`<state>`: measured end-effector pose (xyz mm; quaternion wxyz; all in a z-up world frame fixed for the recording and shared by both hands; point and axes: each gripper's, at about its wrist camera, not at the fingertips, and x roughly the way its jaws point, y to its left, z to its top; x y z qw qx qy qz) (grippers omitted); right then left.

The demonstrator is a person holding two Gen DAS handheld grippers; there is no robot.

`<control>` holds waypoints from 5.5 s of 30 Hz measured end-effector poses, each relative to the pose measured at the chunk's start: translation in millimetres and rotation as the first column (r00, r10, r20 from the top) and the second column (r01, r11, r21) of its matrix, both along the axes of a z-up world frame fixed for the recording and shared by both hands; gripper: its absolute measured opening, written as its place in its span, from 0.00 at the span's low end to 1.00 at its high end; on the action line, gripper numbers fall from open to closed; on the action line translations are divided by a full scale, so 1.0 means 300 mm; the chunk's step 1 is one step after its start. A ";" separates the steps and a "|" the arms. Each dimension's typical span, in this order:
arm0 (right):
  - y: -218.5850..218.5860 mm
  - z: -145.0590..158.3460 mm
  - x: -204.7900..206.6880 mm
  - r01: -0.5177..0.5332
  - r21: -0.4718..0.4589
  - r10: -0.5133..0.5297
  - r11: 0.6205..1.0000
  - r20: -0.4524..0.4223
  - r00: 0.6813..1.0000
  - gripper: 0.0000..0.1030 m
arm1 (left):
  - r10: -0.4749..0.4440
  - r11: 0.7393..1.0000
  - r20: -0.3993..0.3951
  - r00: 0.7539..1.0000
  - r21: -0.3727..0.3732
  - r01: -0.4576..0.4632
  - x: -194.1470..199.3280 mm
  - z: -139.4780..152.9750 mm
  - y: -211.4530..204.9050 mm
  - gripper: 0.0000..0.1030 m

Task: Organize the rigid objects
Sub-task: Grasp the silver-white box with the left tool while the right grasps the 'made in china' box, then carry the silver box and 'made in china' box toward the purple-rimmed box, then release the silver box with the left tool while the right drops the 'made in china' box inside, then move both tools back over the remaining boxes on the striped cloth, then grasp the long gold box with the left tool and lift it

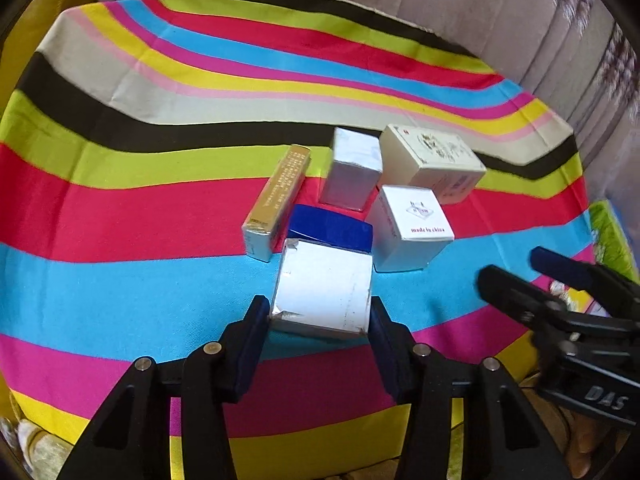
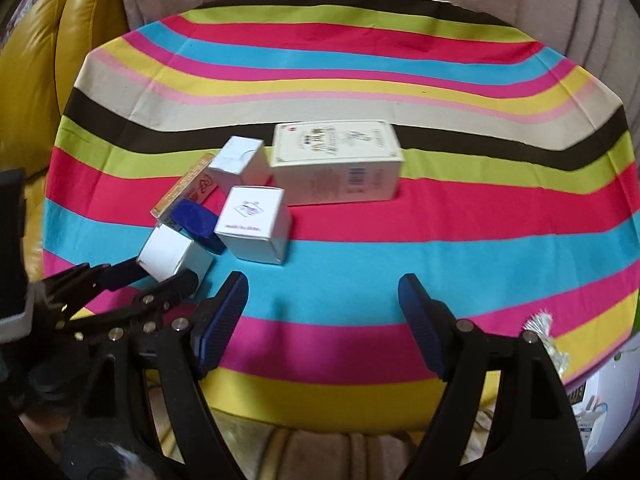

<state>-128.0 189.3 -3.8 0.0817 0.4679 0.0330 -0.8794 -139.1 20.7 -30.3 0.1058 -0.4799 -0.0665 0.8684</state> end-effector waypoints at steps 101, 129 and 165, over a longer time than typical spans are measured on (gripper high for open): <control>1.092 0.143 0.634 0.475 0.207 -0.488 0.855 0.012 0.873 0.75 | -0.487 0.873 -0.081 0.870 -0.028 0.486 0.513 0.201 1.013 0.64; 0.535 0.919 0.575 -0.002 0.105 0.023 0.995 -0.197 0.980 0.75 | 0.145 0.981 -0.109 0.983 -0.117 -0.157 0.180 0.253 0.098 0.67; 0.304 0.868 0.342 -0.121 0.008 0.122 0.993 -0.070 0.990 0.75 | 0.100 0.995 0.102 0.990 -0.025 -0.098 -0.324 -0.018 -0.060 0.47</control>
